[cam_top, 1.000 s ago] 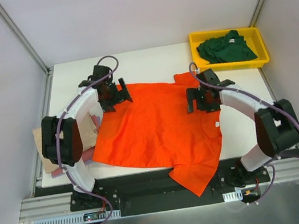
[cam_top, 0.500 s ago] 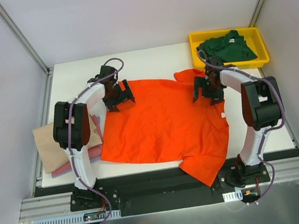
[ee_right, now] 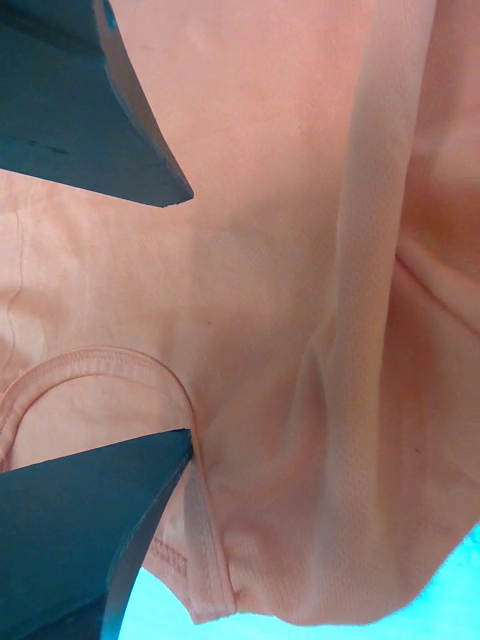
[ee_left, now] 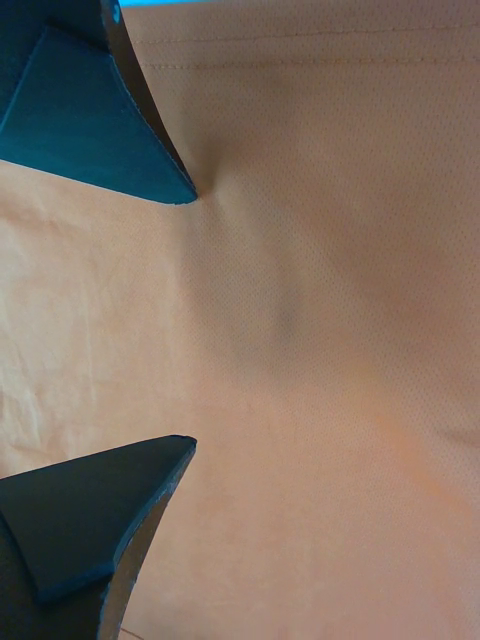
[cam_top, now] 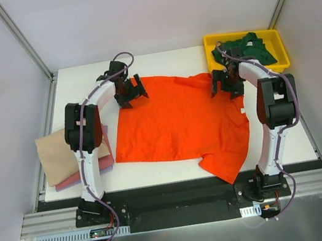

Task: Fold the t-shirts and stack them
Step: Flatten out the tshirt

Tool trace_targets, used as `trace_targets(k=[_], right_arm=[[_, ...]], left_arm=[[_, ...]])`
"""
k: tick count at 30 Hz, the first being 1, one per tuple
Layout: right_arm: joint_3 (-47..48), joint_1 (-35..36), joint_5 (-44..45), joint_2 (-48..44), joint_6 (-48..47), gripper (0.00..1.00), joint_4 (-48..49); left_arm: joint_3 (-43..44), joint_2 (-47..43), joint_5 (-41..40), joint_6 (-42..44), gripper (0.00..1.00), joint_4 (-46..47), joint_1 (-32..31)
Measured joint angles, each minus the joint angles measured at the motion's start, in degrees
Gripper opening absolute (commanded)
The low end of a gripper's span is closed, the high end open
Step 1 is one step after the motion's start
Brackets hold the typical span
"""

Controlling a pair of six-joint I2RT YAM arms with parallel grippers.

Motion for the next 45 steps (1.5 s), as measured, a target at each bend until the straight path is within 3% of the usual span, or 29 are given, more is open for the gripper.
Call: trace_targets(k=[6,9,15,19,26,31,40,45], right_arm=[[-2.69,0.63,1.31,-4.70,-2.45,0.96,0.24],[-10.14,3.19,3.78,-13.75,-2.91,0.96,-0.11],[-24.11,10.01,8.02,-33.46,-1.84,0.96,0.39],[-31.12,11.15,8.46,-41.62,-0.37,0.96,0.11],[-37.33,13.53,8.90,-47.69,0.90,0.96,0.15],[-38.75,13.55,9.29,-49.09,1.16,0.96,0.20],[-39.63,13.55,9.31,-48.78,1.29,0.96,0.31],[-39.69,13.55,9.29,-48.72,1.25,0.96,0.31]], left_arm=[[-2.80,-3.82,0.52,0.94,0.99,0.04,-0.13],[-12.28,-13.29,-1.03,1.31,0.99,0.00,-0.63],[-34.71,-40.98,-9.92,-2.10,0.98,-1.05,-6.43],[-45.57,-50.90,-14.27,-8.66,0.86,-1.73,-10.75],[-55.71,-51.58,-20.41,-20.37,0.61,-4.17,-11.72],[-58.77,-51.84,-24.24,-28.37,0.50,-3.82,-11.76],[-61.86,-52.04,-31.30,-38.45,0.40,-4.92,-12.13],[-60.54,-48.74,-32.72,-40.70,0.28,-5.53,-12.13]])
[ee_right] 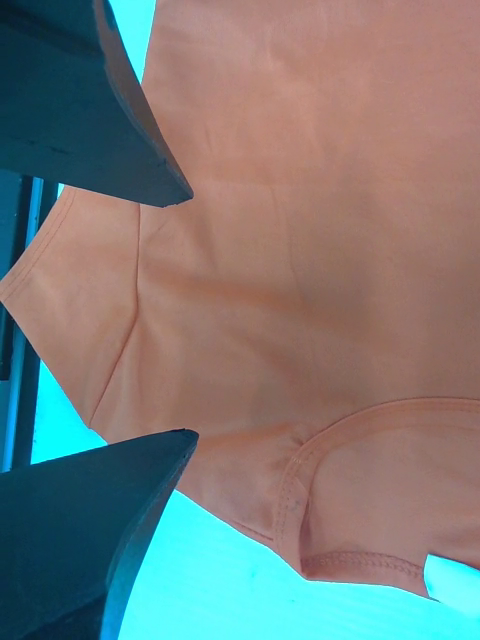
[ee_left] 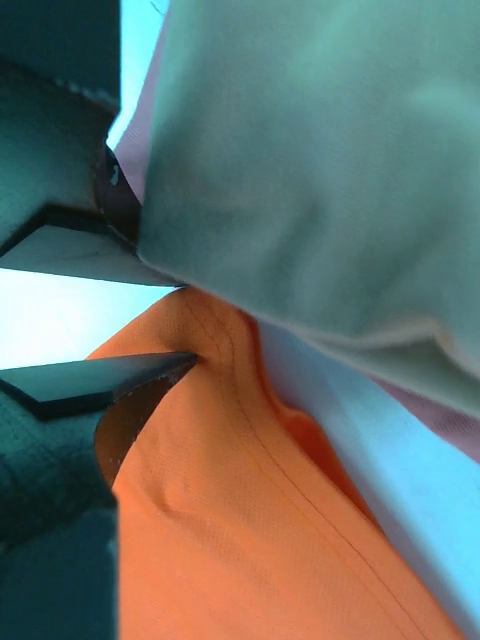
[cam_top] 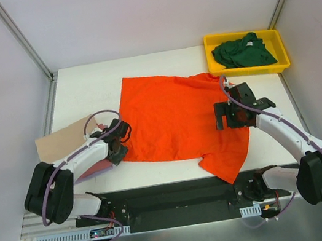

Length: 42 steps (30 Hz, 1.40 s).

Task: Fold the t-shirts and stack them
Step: Flatten out the tshirt, then grap the side of the flattened tshirt closest away from the robot with both arms

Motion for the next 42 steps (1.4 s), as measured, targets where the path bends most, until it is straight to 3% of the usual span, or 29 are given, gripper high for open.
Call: trace_targets(k=[3,5,10,17,22,23,25,31,36,41,42], right_arm=[[-0.15,0.02,-0.02,-0.09,-0.04,0.96,-0.09],[-0.15,0.15,-0.04,-0.31,-0.09,0.96,-0.22],[-0.17,4.09,-0.07,-2.27,-0.11,0.99,-2.21],[-0.13,26.10,0.00,0.22,3.82,0.85,-9.97],[-1.97,37.99,0.11,3.69,10.10,0.76,-14.10],[-2.80,39.26,0.02,3.76,11.28,0.75,-14.43],[-4.85,40.44,-0.07,3.78,13.03,0.62,-14.19],[-9.73,40.57,0.00,8.94,16.74,0.59,-11.28],[-8.96,40.76,1.33,15.06,18.95,0.36,-11.21],[-8.15,40.85,5.66,15.76,20.90,0.15,-13.31],[-8.02,40.85,6.49,15.43,21.16,0.08,-13.77]], left_arm=[[2.47,3.30,-0.39,-0.02,0.17,-0.24,0.00],[3.19,4.26,-0.39,-0.15,0.00,-0.17,0.00],[3.39,4.52,-0.39,-0.20,0.00,0.48,0.00],[3.43,4.48,-0.37,0.04,0.00,0.48,0.00],[3.43,4.48,-0.35,0.11,0.00,0.48,0.00],[3.43,4.48,-0.33,0.13,0.00,0.48,0.00],[3.43,4.48,-0.33,0.22,0.00,0.50,0.00],[3.45,4.48,-0.11,0.81,0.00,0.61,0.00],[3.54,4.48,0.76,1.40,0.00,0.72,0.00],[3.56,4.44,0.98,1.64,0.00,0.74,0.00],[3.56,4.42,0.98,1.75,0.00,0.72,0.00]])
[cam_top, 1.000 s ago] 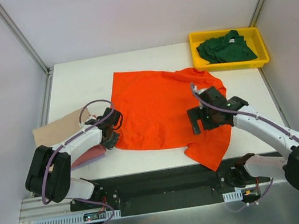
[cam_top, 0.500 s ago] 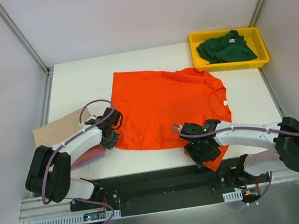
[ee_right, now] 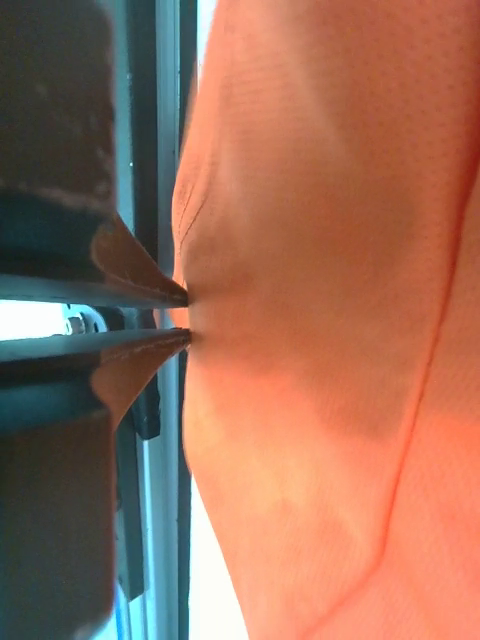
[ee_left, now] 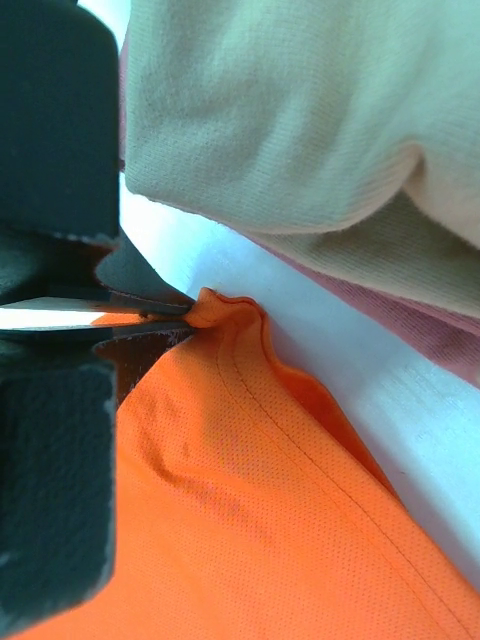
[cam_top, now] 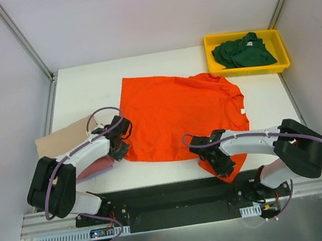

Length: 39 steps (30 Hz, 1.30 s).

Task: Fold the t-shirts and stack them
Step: Grap the side of the flattened tshirt closest away from the robot with both arms

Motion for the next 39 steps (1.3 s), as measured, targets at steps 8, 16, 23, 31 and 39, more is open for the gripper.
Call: trace_targets(k=[8,16,23,31,39], right_arm=[[1.51,-0.70,5.79,-7.04,-0.83,0.03,1.86],[1.57,-2.43,5.25,-7.10,-3.91,0.11,7.80],[1.57,-2.45,4.00,-5.18,-5.51,0.40,9.14],[1.05,-2.45,0.07,-4.90,-5.92,0.50,11.08],[1.84,-2.32,1.73,-2.97,-2.97,0.09,11.17]], left_arm=[[0.00,-1.09,0.66,1.16,0.00,-0.07,0.00],[0.00,-2.45,0.81,2.32,0.00,-0.04,0.00],[0.00,-2.45,0.90,2.80,0.00,-0.07,0.00],[0.00,-2.45,1.20,3.15,0.00,-0.07,0.00],[0.00,-2.43,1.25,3.23,0.00,-0.07,0.00]])
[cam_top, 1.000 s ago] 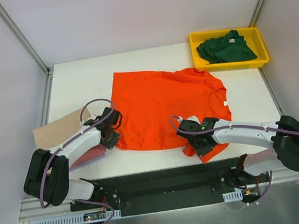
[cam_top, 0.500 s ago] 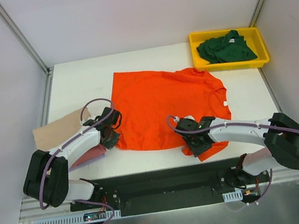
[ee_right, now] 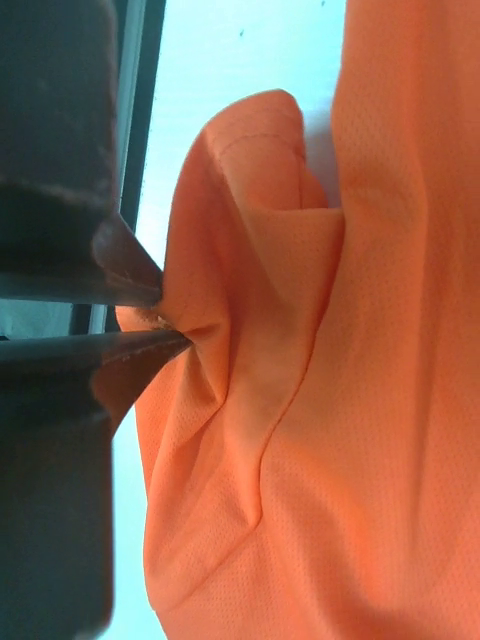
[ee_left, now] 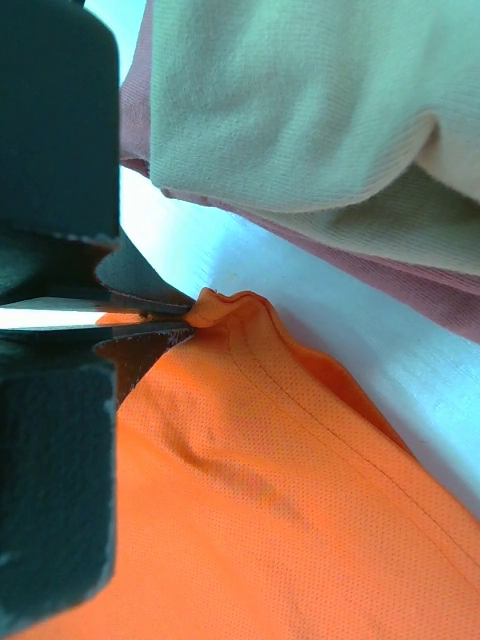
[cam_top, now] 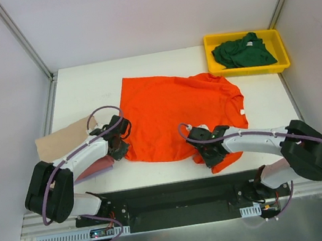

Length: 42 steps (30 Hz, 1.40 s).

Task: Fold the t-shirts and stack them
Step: Grap the side of the flattened tshirt closest away from the robot with both arms

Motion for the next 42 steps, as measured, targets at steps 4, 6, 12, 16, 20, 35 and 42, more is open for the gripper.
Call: trace_targets(k=[4,6,12,16,20,35,42], right_arm=[[0.04,0.11,3.39,-0.31,2.71,0.00,-0.52],[-0.15,0.09,5.40,-0.92,3.32,0.00,-1.18],[0.15,0.00,8.02,-11.52,2.27,0.01,-8.09],[3.72,-0.02,7.82,-19.26,1.57,0.00,-15.15],[5.62,-0.07,5.03,-24.76,1.57,0.00,-21.00],[3.61,0.09,-6.14,-29.03,1.44,0.00,-30.91],[7.06,-7.54,0.63,-24.02,-1.44,0.00,-28.79]], left_arm=[[0.00,0.00,0.02,0.11,0.00,0.00,0.00],[0.00,-0.04,0.02,0.55,0.00,0.00,0.00],[0.00,-3.23,0.59,2.43,0.00,-0.02,0.00],[0.00,-7.63,2.21,3.93,0.00,-0.31,0.00],[-0.24,-12.44,3.41,4.52,0.00,-1.40,0.00],[-6.21,-23.52,6.14,2.56,0.00,-8.96,0.00],[0.44,-16.76,5.09,2.43,0.00,-9.68,0.00]])
